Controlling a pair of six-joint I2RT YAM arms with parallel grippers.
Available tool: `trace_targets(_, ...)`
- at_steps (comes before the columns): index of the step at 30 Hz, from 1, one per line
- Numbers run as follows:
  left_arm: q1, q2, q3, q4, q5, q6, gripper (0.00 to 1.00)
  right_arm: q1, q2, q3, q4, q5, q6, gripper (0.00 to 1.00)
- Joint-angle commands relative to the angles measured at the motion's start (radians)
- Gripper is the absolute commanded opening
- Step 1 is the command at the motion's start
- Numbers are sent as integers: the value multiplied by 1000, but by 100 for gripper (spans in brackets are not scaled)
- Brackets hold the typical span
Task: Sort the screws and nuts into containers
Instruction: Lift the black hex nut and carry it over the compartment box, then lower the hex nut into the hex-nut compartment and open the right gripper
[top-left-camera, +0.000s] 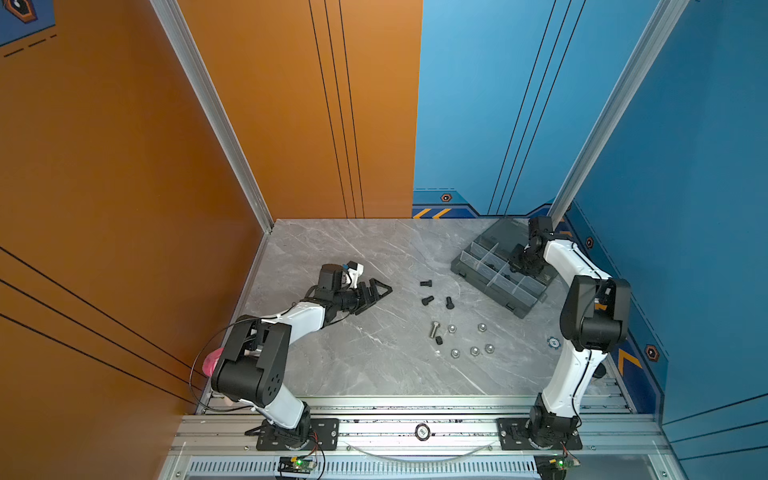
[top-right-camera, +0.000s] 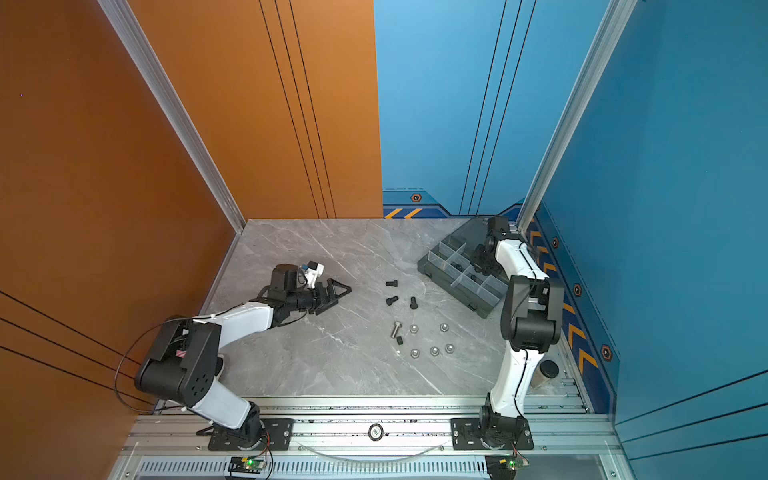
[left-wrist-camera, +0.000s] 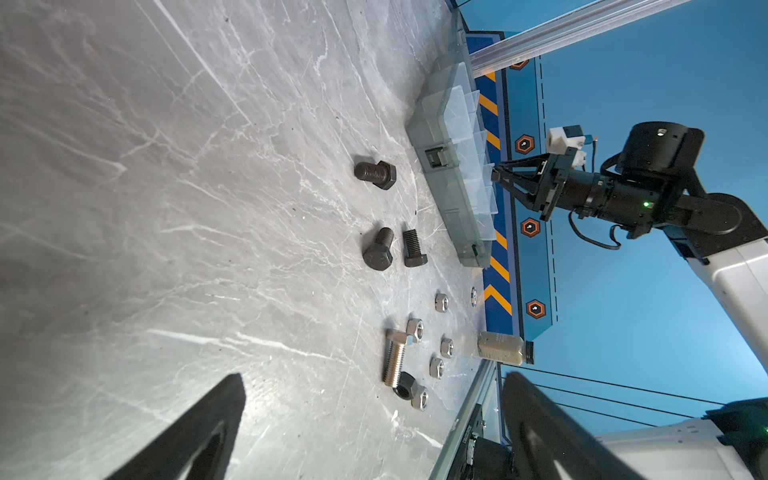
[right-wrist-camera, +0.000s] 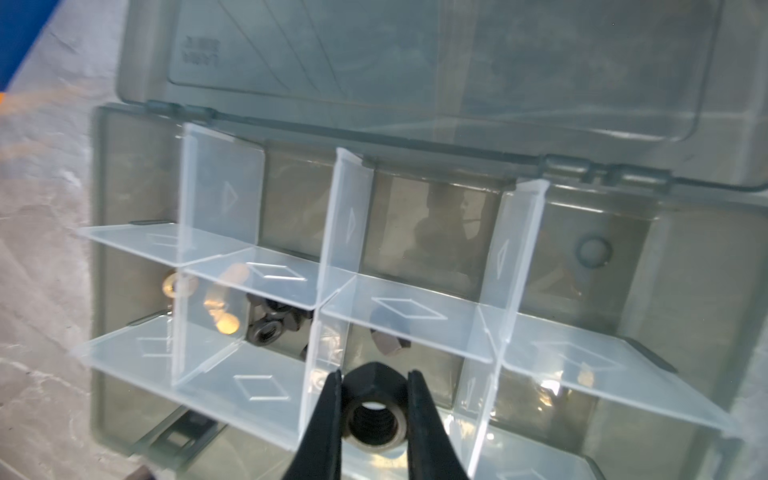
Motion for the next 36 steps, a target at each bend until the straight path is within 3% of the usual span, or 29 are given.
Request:
trace_targets(1, -1, -17, -17, 5, -3, -7, 98, -6, 27, 33, -33, 7, -11, 6)
trace_targets(8, -1, -13, -11, 5, -4, -10, 98, -10, 37, 44, -34, 16, -18, 13)
trace_targets(11, -1, -12, -12, 4, -3, -11, 98, -13, 35, 45, -37, 15, -21, 27)
trace_targets(16, 0, -11, -12, 5, -3, -11, 98, -18, 21, 53, -45, 2, -25, 38)
trace_targets(27, -1, -11, -3, 5, 3, -15, 98, 19, -167, -51, -44, -93, -39, 39)
trace_targets(36, 0, 3, 14, -10, 11, -9, 98, 203, -395, -291, -52, -103, -51, 41)
